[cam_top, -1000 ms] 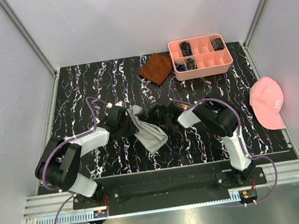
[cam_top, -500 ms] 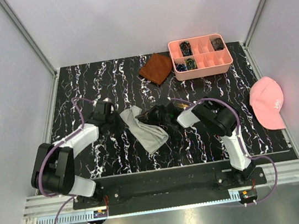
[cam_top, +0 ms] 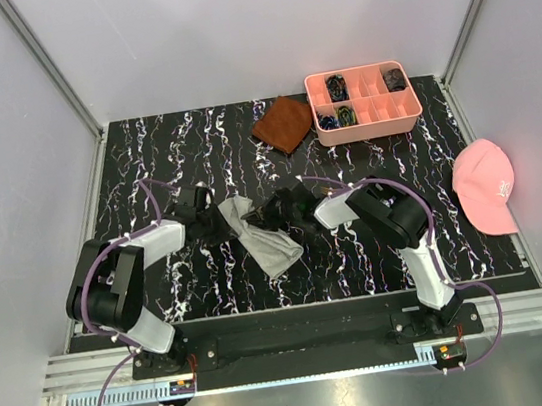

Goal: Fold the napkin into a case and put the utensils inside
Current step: Fold the 2/3-rectangle-folded napkin at the center of the board, then smooth out the smaller rectangle-folded napkin at the center of the board.

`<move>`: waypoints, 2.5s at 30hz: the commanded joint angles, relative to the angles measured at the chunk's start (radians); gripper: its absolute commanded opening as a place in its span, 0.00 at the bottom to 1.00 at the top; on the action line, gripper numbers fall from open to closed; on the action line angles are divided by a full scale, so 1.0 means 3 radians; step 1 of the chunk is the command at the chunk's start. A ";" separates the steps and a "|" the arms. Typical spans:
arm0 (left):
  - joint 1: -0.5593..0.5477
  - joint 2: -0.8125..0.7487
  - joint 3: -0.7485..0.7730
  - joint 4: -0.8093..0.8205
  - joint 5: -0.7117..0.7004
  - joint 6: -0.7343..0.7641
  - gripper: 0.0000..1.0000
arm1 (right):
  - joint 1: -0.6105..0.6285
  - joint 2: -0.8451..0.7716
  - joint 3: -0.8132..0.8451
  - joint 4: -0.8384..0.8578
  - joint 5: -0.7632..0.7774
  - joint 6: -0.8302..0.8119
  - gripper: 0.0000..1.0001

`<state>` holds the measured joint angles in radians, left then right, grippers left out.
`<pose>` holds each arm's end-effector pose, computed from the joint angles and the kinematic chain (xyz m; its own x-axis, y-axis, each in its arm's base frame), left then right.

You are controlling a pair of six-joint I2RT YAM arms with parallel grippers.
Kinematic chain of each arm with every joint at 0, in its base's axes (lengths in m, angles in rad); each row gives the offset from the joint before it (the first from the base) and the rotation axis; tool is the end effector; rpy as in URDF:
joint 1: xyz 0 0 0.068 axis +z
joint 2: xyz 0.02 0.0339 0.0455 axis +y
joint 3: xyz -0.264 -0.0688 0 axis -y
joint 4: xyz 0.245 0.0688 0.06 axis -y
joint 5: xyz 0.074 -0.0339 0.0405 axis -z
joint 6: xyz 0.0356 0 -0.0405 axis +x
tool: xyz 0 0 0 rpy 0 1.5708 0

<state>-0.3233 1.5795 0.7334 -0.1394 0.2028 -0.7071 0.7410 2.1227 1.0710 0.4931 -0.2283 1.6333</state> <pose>0.2725 -0.0989 0.1431 -0.8716 -0.3791 -0.3109 -0.1967 0.8512 -0.4865 0.3075 0.2923 0.0977 -0.7731 0.6103 0.1727 0.4402 0.3203 0.8388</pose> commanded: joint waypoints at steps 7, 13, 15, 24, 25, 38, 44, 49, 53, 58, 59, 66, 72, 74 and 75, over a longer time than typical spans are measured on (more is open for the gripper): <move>0.0004 -0.0371 0.0193 -0.0500 -0.0174 0.0209 0.13 | 0.0081 0.0282 0.0326 -0.0237 -0.0190 -0.0310 0.07; 0.0091 -0.0566 0.0490 -0.0849 -0.0037 0.0301 0.22 | 0.0071 0.0354 0.0331 -0.0120 -0.0256 -0.0586 0.20; 0.0116 -0.0484 0.0648 -0.0915 0.0090 0.0327 0.26 | 0.0066 0.0349 0.0296 -0.0013 -0.0287 -0.0663 0.23; 0.0121 0.0139 0.1206 -0.1095 -0.0047 0.0358 0.43 | 0.0071 0.0190 0.0255 -0.0038 -0.0384 -0.1542 0.41; 0.0121 0.0190 0.1226 -0.1085 -0.0062 0.0347 0.44 | 0.0076 0.0195 0.0321 -0.0043 -0.0455 -0.1685 0.40; 0.0121 0.0262 0.1451 -0.1314 -0.0277 0.0317 0.57 | 0.0071 0.0042 0.0602 -0.0641 -0.0610 -0.2974 0.55; 0.0127 0.0395 0.1646 -0.1498 -0.0246 0.0169 0.86 | 0.0071 0.0093 0.0592 -0.0565 -0.0691 -0.3266 0.33; 0.0127 0.0625 0.1835 -0.1647 -0.0262 0.0092 0.86 | 0.0071 0.0042 0.0562 -0.0534 -0.0671 -0.3465 0.29; 0.0127 0.0748 0.1948 -0.1744 -0.0241 0.0061 0.83 | 0.0066 -0.0030 0.0536 -0.0575 -0.0574 -0.3603 0.30; 0.0127 0.0835 0.2029 -0.1749 -0.0150 0.0117 0.64 | 0.0071 0.0011 0.0602 -0.0621 -0.0604 -0.3604 0.32; 0.0127 0.0866 0.2040 -0.1749 -0.0119 0.0143 0.58 | 0.0071 0.0011 0.0623 -0.0631 -0.0609 -0.3609 0.32; 0.0132 0.0942 0.2081 -0.1729 -0.0042 0.0327 0.14 | 0.0071 -0.0106 0.0653 -0.0891 -0.0676 -0.3639 0.44; 0.0152 0.0973 0.2060 -0.1734 -0.0093 0.0500 0.00 | -0.0051 -0.0464 0.0516 -0.1234 -0.0982 -0.3461 0.59; 0.0183 0.0994 0.2035 -0.1729 -0.0052 0.0516 0.00 | -0.0148 -0.0591 0.0363 -0.1214 -0.1222 -0.3302 0.61; 0.0203 0.0999 0.2035 -0.1729 -0.0057 0.0536 0.00 | -0.0250 -0.0628 0.0301 -0.1209 -0.1304 -0.3261 0.62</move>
<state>-0.2821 1.8694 1.3216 -0.6628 0.1711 -0.5922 0.7395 2.0418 1.2160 0.1829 -0.5003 0.6003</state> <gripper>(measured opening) 0.016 0.606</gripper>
